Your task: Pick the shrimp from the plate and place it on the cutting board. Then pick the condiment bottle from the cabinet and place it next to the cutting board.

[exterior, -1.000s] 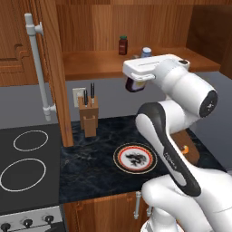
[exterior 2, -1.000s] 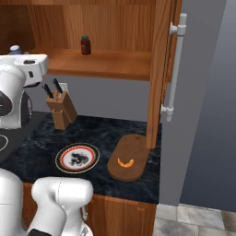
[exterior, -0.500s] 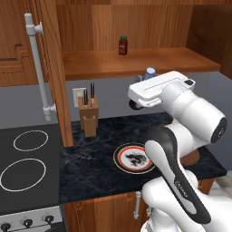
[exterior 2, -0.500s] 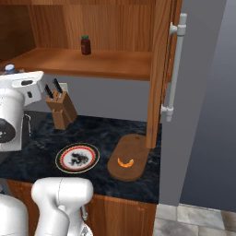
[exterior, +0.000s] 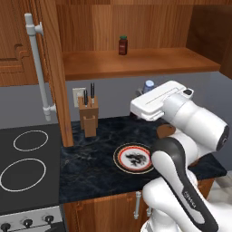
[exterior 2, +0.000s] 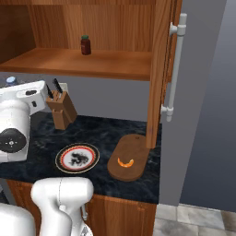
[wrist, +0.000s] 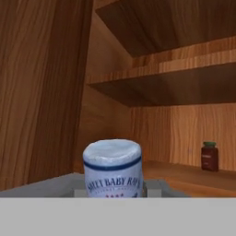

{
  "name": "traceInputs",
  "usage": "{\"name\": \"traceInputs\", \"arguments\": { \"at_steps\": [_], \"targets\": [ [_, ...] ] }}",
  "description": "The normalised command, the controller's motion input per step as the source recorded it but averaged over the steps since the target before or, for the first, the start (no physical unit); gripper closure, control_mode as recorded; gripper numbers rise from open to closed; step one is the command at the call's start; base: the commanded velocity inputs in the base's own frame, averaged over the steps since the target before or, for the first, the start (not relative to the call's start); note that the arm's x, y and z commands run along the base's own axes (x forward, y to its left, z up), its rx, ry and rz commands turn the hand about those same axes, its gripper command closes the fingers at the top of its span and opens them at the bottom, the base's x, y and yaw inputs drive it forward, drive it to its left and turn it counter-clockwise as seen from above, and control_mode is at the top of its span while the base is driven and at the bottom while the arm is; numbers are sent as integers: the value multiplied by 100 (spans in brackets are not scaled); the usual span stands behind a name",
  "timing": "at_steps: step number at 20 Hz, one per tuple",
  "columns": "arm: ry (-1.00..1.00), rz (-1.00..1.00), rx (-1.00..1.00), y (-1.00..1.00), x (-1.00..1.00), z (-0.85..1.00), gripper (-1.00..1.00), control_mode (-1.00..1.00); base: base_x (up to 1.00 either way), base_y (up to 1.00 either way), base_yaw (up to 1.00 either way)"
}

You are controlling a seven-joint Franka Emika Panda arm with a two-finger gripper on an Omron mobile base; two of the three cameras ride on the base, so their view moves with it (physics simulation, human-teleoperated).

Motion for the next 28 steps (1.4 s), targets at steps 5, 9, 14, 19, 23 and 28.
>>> {"name": "traceInputs", "arguments": {
  "at_steps": [5,9,14,19,23,28],
  "targets": [
    [-4,6,-2,9,0,-55,100,-100,0,0,0],
    [-8,6,-1,14,0,-58,100,-100,0,0,0],
    [-18,5,0,8,-13,-69,100,-100,0,0,0],
    [-23,5,0,8,-15,-74,100,-100,0,0,0],
    [-24,5,0,12,-13,-80,100,-100,0,0,0],
    [-26,2,0,30,-34,-97,100,-100,0,0,0]
  ]
}}
